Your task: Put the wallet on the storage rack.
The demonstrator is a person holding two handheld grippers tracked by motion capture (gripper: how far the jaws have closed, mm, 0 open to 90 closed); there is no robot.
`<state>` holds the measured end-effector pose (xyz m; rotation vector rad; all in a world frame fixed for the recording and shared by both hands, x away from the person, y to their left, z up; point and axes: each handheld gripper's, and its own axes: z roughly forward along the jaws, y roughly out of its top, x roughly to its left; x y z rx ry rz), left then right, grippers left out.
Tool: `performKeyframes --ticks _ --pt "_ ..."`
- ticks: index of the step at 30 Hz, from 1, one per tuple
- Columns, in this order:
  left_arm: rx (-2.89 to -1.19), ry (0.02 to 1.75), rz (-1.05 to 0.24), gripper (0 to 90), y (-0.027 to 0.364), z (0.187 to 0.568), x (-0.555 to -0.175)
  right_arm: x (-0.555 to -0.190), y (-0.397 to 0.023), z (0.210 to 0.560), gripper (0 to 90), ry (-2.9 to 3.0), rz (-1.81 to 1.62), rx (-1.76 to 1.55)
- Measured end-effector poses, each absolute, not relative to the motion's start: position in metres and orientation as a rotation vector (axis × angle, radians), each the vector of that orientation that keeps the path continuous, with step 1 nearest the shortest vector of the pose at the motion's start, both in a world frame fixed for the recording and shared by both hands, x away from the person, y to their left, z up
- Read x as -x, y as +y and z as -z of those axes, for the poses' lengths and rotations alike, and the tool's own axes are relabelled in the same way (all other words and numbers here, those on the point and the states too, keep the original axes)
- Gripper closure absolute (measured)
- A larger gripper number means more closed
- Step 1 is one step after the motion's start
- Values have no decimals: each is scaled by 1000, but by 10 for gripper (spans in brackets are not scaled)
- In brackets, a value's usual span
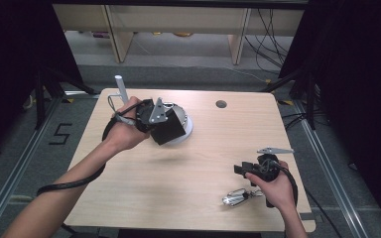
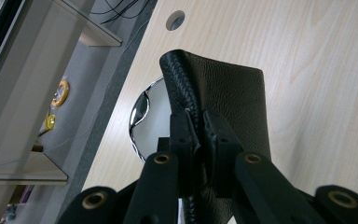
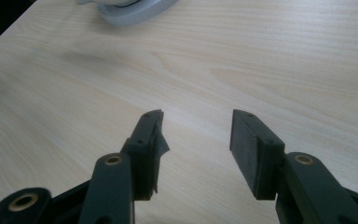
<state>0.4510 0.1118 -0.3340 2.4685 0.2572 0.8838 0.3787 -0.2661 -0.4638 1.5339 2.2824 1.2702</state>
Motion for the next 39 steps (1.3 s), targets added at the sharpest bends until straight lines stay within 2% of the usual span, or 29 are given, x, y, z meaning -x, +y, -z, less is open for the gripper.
performKeyframes --ticks 21,39 --pt "-2484 200 -966 823 106 327 -473 -379 -267 465 548 2276 -1265 -1553" --pt "-2492 157 -1017 821 100 338 -497 -378 -269 465 548 2275 -1240 -1581"
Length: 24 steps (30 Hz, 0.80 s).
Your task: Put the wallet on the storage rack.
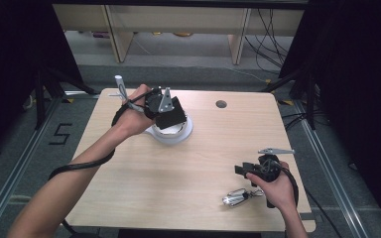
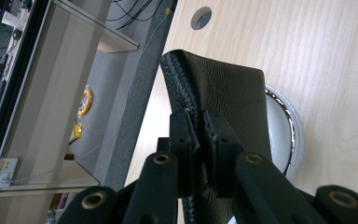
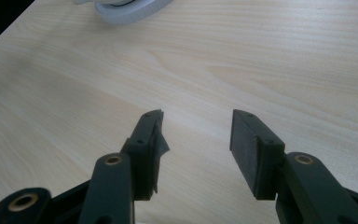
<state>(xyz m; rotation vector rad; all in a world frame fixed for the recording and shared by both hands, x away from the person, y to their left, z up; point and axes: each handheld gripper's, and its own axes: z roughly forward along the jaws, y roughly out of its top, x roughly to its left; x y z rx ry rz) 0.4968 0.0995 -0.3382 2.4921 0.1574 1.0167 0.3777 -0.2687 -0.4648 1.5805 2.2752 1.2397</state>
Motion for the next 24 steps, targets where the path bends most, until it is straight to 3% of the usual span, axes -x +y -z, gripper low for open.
performKeyframes --ticks 12,24 --pt "-2530 141 -1048 819 99 349 -505 -377 -266 466 548 2271 -1252 -1597" --pt "-2572 171 -988 813 94 367 -515 -378 -268 468 548 2279 -1250 -1556"
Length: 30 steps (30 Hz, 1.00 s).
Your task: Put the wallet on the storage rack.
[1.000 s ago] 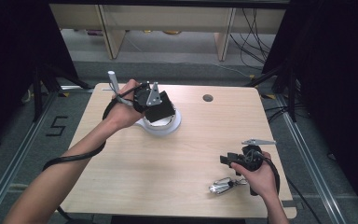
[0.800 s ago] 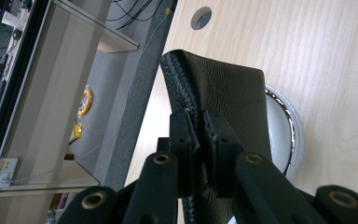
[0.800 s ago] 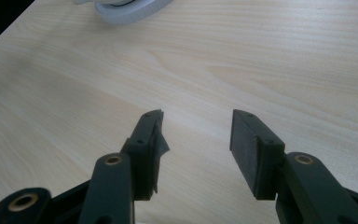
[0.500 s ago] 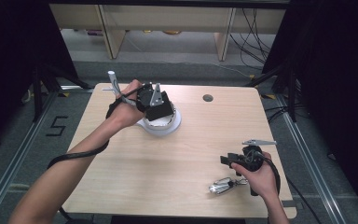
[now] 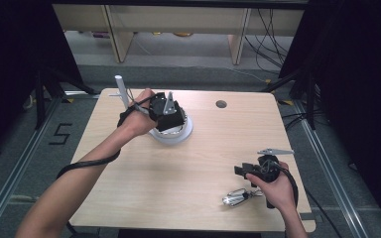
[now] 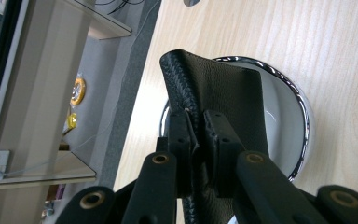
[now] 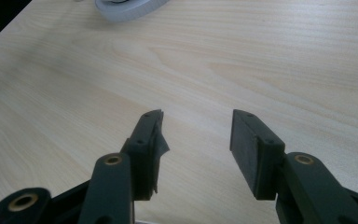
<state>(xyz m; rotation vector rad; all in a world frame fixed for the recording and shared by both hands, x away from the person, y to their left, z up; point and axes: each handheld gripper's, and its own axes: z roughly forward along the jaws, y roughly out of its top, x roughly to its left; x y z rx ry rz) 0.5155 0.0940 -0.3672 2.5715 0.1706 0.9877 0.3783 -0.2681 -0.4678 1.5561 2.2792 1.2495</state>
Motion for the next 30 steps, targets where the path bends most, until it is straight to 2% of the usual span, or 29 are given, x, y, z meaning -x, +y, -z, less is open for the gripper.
performKeyframes --ticks 11,13,22,30 --pt "-2538 251 -896 762 93 381 -525 -377 -271 466 545 2282 -1235 -1565" --pt "-2527 278 -871 729 93 382 -526 -377 -272 465 542 2279 -1252 -1573" --pt "-2380 450 -732 457 115 374 -512 -371 -296 459 545 2241 -1205 -1611" --pt "-2246 512 -703 417 150 361 -475 -363 -316 460 575 2321 -998 -1644"
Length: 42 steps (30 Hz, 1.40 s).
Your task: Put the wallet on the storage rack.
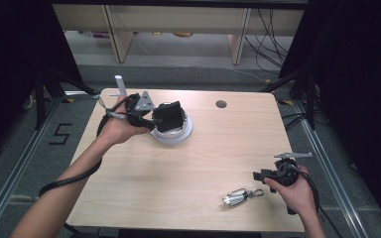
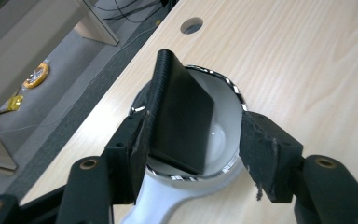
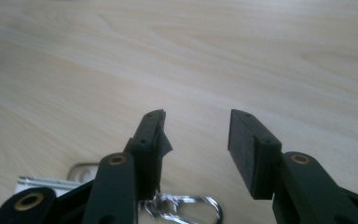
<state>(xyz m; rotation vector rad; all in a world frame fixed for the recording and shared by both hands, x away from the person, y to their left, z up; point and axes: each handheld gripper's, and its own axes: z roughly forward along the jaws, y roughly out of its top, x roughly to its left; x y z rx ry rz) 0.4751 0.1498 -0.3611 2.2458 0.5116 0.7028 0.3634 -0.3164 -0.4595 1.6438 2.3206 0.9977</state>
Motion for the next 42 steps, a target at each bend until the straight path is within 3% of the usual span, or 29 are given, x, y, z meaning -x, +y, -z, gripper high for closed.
performKeyframes --ticks 8,18,26,42 --pt "-2178 539 -657 406 178 376 -433 -353 -331 463 600 2392 -816 -1656" --pt "-2115 638 -616 392 206 395 -397 -355 -328 470 528 2649 -606 -1491" --pt "-2208 664 -615 372 215 417 -384 -362 -320 473 506 2756 -558 -1295" --pt "-2206 681 -537 370 207 443 -374 -370 -303 469 503 2906 -425 -1089"
